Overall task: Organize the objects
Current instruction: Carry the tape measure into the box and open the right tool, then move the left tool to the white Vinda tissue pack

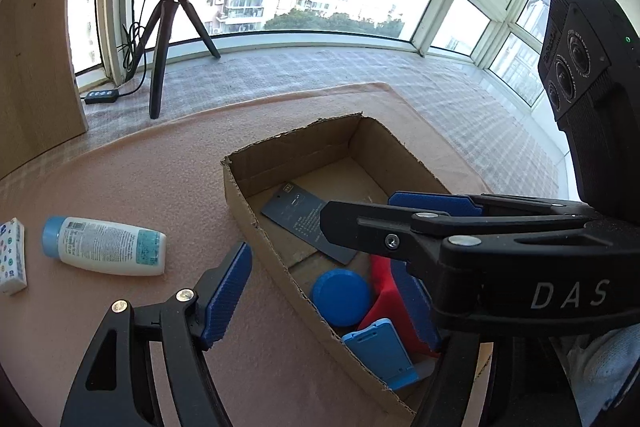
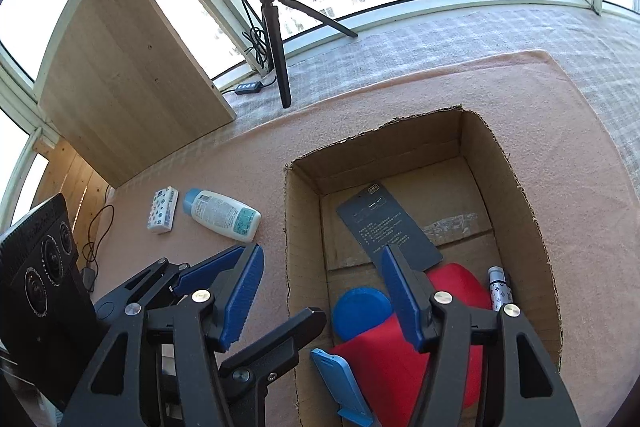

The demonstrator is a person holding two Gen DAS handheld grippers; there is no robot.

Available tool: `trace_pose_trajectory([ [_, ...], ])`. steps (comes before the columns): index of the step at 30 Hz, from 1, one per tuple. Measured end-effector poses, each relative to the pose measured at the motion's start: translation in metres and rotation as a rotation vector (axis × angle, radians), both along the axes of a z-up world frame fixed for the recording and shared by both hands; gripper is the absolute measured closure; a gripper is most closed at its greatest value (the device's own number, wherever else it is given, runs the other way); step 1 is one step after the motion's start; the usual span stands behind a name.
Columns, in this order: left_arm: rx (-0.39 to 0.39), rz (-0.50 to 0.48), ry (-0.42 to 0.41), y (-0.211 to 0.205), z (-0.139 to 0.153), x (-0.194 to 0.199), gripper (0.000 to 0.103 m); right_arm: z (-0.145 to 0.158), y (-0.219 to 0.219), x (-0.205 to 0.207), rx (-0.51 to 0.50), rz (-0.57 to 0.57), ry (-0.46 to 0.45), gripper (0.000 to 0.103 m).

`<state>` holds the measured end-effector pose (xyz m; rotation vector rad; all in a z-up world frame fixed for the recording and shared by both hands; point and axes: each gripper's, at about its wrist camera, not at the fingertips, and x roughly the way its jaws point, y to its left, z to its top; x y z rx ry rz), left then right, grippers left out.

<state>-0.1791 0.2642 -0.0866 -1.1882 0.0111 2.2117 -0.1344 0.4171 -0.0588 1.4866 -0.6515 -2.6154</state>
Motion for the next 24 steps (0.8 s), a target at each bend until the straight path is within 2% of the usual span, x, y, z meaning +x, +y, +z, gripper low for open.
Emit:
trace_pose_trajectory([
  [10, -0.017, 0.087, -0.019, -0.055, -0.002, 0.003, 0.028, -0.001, -0.031, -0.014, -0.020, 0.049, 0.001, 0.046],
  [15, -0.013, 0.169, -0.047, -0.105, -0.002, 0.006, 0.028, -0.001, -0.055, -0.022, -0.013, 0.090, 0.002, 0.046],
  [24, -0.059, 0.305, -0.049, -0.193, -0.003, 0.011, 0.028, -0.004, -0.101, -0.031, -0.042, 0.154, -0.001, 0.046],
])
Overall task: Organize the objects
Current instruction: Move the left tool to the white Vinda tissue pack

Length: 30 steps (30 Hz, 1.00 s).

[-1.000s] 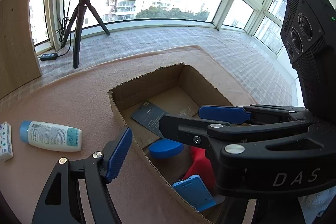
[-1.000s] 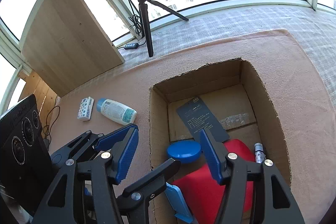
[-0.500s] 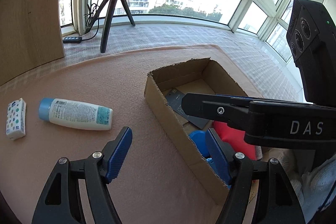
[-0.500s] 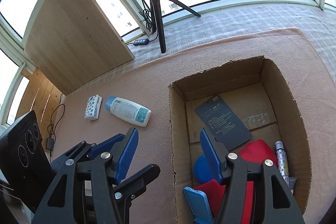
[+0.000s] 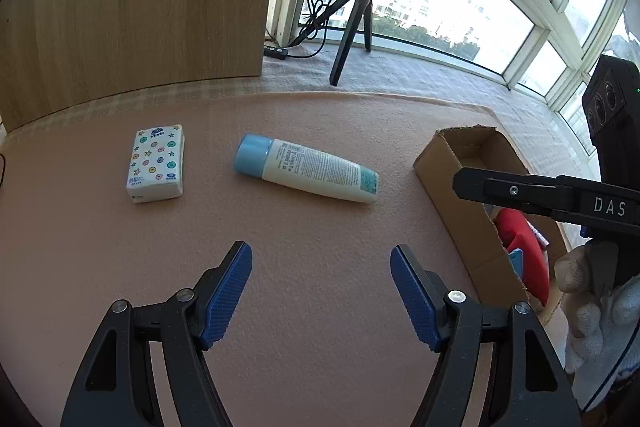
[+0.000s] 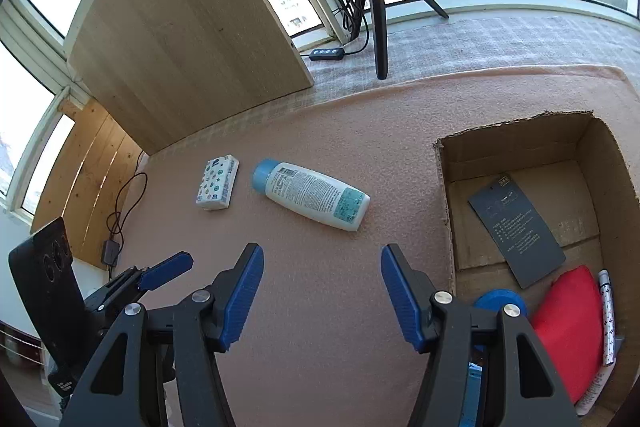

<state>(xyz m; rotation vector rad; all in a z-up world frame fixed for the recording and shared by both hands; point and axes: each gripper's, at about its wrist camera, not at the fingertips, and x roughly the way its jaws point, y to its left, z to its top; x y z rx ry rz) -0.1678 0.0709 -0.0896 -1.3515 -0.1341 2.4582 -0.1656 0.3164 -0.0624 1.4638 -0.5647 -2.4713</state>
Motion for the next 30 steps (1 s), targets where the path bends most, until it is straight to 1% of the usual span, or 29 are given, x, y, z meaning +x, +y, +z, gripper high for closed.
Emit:
trace_pose_trajectory([
  [5, -0.018, 0.084, -0.013, -0.044, -0.001, -0.013, 0.028, 0.005, -0.024, -0.006, -0.009, 0.023, 0.006, 0.046],
  [9, -0.044, 0.113, -0.012, -0.070, 0.006, -0.039, 0.028, 0.011, -0.039, -0.005, 0.002, 0.031, 0.020, 0.046],
  [12, -0.062, 0.130, -0.013, -0.082, 0.008, -0.067, 0.028, 0.015, -0.049, 0.002, 0.033, 0.037, 0.031, 0.046],
  [16, -0.090, 0.167, -0.018, -0.094, 0.006, -0.106, 0.028, 0.017, -0.060, 0.019, 0.109, 0.047, 0.045, 0.046],
  [18, -0.092, 0.181, -0.031, -0.099, 0.002, -0.126, 0.028, 0.015, -0.062, 0.029, 0.121, 0.047, 0.039, 0.046],
  [21, -0.092, 0.200, -0.062, -0.102, -0.010, -0.151, 0.028, 0.009, -0.059, 0.044, 0.113, 0.036, 0.017, 0.046],
  [23, -0.100, 0.238, -0.076, -0.105, -0.020, -0.163, 0.028, 0.004, -0.056, 0.055, 0.112, 0.025, 0.003, 0.046],
  [26, -0.097, 0.268, -0.109, -0.108, -0.036, -0.178, 0.029, -0.005, -0.049, 0.068, 0.112, 0.007, -0.025, 0.046],
  [30, -0.140, 0.266, -0.130, -0.105, -0.052, -0.195, 0.030, -0.015, -0.035, 0.081, 0.112, -0.026, -0.059, 0.046],
])
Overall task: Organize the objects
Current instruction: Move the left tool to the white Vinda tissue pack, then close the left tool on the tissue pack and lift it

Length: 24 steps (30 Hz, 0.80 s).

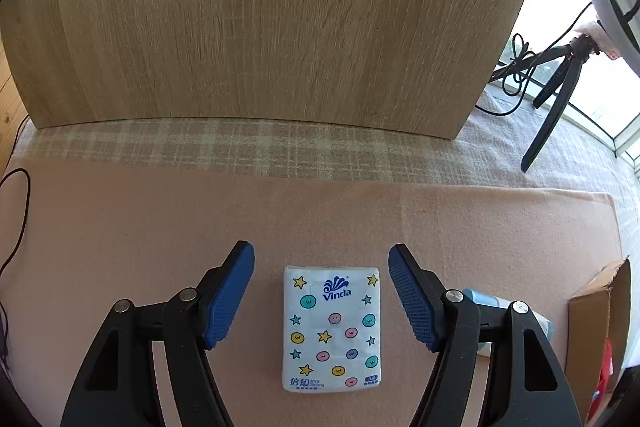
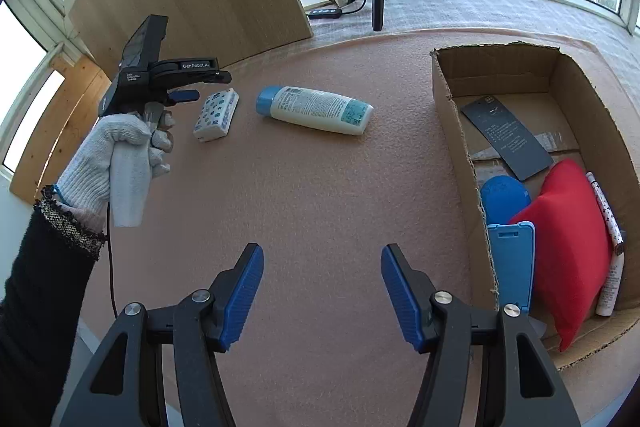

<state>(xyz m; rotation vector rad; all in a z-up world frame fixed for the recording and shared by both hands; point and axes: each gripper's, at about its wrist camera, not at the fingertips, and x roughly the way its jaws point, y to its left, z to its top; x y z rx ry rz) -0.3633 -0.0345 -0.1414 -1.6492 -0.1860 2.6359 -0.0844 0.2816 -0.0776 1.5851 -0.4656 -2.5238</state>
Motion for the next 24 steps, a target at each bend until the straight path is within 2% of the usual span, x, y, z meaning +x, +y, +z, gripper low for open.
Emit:
trace_pose_trajectory([
  [3, -0.020, -0.002, -0.031, -0.001, -0.011, -0.008, 0.039, -0.004, 0.010, 0.005, -0.005, -0.025, -0.013, 0.046],
  [5, -0.018, -0.012, -0.050, -0.002, -0.017, -0.008, 0.054, -0.003, 0.015, 0.006, -0.005, -0.036, -0.013, 0.046],
  [8, -0.005, -0.022, -0.073, -0.002, -0.024, -0.001, 0.069, -0.002, 0.019, 0.003, -0.006, -0.038, -0.009, 0.046],
  [15, 0.067, 0.033, -0.032, -0.005, -0.027, 0.051, 0.069, -0.004, 0.015, -0.004, -0.034, 0.002, -0.002, 0.046],
  [24, 0.158, 0.138, 0.029, 0.009, -0.028, 0.164, 0.070, -0.005, 0.006, -0.007, -0.067, 0.083, 0.010, 0.046],
])
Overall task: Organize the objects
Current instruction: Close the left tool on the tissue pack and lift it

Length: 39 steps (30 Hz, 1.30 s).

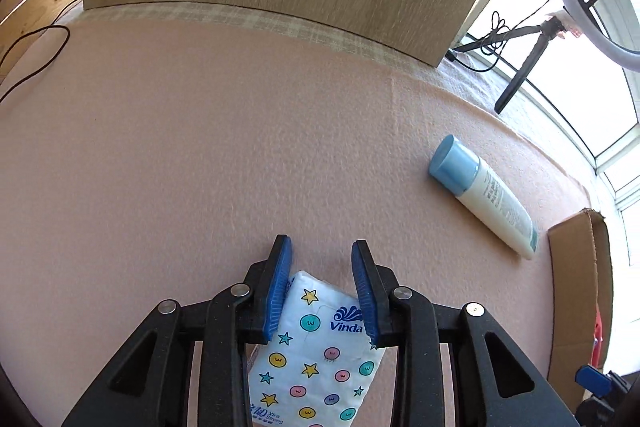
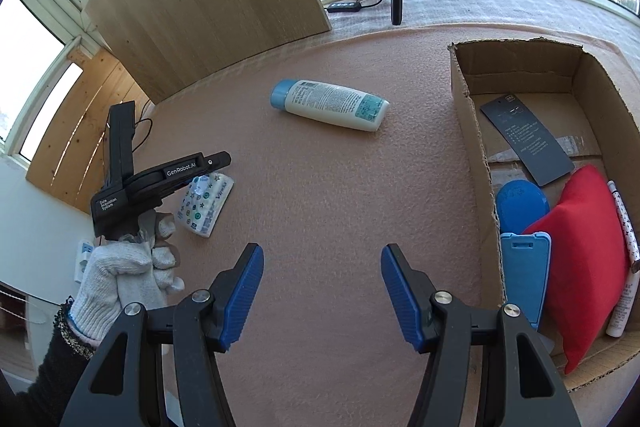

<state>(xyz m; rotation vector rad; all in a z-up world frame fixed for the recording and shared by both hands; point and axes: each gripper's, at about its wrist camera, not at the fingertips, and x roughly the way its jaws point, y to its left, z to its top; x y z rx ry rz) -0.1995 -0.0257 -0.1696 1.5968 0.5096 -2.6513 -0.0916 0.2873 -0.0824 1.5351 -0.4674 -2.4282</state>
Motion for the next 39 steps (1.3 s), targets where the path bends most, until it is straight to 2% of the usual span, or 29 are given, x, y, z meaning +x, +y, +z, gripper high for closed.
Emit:
trace_pose_trajectory([
  [3, -0.018, -0.015, 0.005, 0.017, 0.003, 0.032, 0.069, -0.001, -0.001, 0.001, -0.015, 0.020, -0.005, 0.046],
  [6, -0.008, -0.032, -0.011, 0.029, 0.010, 0.048, 0.069, -0.004, -0.005, 0.003, -0.004, 0.049, 0.003, 0.046],
  [9, 0.001, 0.005, 0.043, 0.024, 0.030, 0.068, 0.068, -0.011, -0.008, 0.004, -0.037, 0.066, -0.009, 0.046],
  [10, -0.003, 0.012, 0.065, 0.021, 0.036, 0.074, 0.063, -0.014, -0.010, 0.004, -0.032, 0.075, -0.014, 0.046],
  [11, -0.012, 0.019, 0.081, 0.018, 0.041, 0.079, 0.053, -0.017, -0.013, 0.003, -0.020, 0.086, -0.021, 0.046],
  [12, -0.018, 0.030, 0.088, 0.014, 0.042, 0.081, 0.049, -0.021, -0.016, 0.002, -0.009, 0.096, -0.029, 0.046],
  [18, 0.110, 0.088, 0.061, -0.015, 0.022, 0.096, 0.049, -0.031, -0.031, -0.008, 0.036, 0.147, -0.062, 0.046],
  [21, 0.179, 0.056, 0.054, -0.013, 0.009, 0.095, 0.049, -0.031, -0.037, -0.009, 0.048, 0.163, -0.059, 0.046],
  [31, 0.280, -0.084, 0.024, 0.026, -0.002, 0.100, 0.049, -0.030, -0.033, -0.016, 0.047, 0.129, -0.074, 0.046],
  [36, 0.267, -0.147, 0.035, 0.037, 0.007, 0.112, 0.049, -0.024, -0.035, -0.021, 0.044, 0.123, -0.046, 0.046],
  [39, 0.182, -0.185, 0.041, 0.037, 0.014, 0.119, 0.048, -0.023, -0.034, -0.021, 0.027, 0.103, -0.043, 0.046],
])
